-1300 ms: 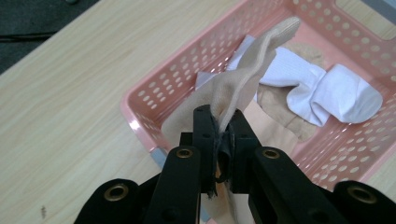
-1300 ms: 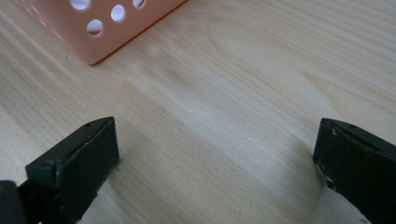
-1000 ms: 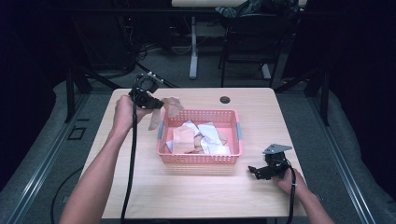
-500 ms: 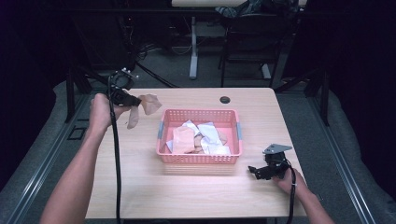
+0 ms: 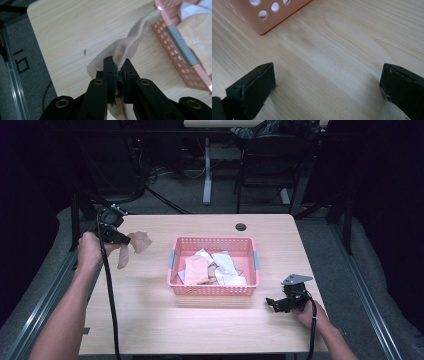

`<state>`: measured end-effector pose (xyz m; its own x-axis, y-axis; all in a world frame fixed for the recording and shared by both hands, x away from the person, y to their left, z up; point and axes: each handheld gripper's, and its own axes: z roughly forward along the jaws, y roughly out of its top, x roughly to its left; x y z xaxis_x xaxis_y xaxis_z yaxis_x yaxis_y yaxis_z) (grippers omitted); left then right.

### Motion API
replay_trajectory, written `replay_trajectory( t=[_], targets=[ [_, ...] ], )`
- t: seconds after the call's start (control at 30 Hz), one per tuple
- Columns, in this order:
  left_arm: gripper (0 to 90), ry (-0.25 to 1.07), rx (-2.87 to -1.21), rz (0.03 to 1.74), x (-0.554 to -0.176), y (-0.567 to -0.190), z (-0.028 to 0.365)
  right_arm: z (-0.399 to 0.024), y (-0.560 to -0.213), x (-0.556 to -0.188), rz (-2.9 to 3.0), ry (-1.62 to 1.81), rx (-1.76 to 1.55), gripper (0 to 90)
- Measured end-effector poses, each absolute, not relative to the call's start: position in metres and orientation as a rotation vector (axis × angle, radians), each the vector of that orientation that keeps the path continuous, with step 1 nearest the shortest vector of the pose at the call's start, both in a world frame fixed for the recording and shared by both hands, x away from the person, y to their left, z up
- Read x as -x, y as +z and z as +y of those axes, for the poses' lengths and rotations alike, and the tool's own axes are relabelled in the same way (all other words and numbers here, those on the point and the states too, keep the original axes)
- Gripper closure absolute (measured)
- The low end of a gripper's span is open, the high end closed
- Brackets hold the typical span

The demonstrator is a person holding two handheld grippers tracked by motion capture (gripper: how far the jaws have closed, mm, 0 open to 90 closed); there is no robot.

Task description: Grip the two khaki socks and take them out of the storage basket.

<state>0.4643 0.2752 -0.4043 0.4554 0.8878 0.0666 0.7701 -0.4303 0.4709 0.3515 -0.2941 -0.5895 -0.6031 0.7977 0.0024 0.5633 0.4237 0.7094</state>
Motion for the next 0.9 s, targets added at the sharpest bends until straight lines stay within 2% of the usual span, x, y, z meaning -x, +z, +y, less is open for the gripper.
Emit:
replay_trajectory(
  t=[0.63, 0.9],
  targets=[
    [83.8, 0.266, -2.314, 1.573, -0.473, -0.484, 0.299, -0.294, -0.59, -0.352, 2.347, 0.979, -1.17, 0.0],
    [79.7, 0.191, -2.287, 1.628, -0.474, -0.51, 0.302, -0.294, -0.589, -0.352, 2.347, 0.979, -1.17, 0.0]
  ],
)
